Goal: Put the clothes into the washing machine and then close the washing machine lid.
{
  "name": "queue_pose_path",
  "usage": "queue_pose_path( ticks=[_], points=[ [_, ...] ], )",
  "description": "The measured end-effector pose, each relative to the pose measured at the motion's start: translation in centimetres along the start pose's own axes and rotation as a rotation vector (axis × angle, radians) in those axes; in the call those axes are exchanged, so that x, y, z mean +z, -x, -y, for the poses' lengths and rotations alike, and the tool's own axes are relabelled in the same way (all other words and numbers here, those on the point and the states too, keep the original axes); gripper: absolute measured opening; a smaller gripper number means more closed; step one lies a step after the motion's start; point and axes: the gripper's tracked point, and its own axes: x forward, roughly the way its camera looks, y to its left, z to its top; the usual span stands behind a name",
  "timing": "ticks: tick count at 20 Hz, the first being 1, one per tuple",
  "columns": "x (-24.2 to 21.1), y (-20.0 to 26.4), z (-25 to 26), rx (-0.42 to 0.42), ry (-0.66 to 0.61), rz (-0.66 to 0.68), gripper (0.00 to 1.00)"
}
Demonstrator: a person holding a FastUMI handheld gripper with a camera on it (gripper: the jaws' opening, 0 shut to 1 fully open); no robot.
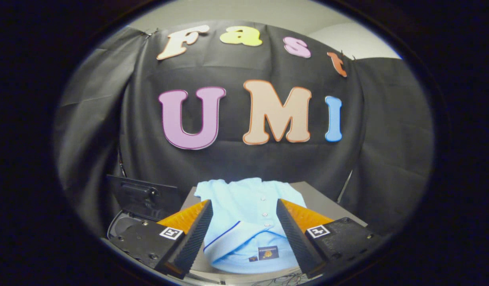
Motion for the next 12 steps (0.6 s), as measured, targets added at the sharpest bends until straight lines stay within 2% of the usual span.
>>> queue_pose_path(
  ticks=[5,7,8,10,12],
  points=[
    [-4.9,-3.8,3.8,-0.133,0.042,-0.183,0.98],
    [-6.4,-4.1,3.7,-0.121,0.031,-0.227,0.98],
    [-6.1,-4.5,3.7,-0.126,-0.014,-0.192,0.99],
    [-6.8,-4.3,3.5,-0.120,-0.061,-0.221,0.94],
    [-6.7,-4.6,3.5,-0.123,-0.061,-0.220,0.94]
  ],
)
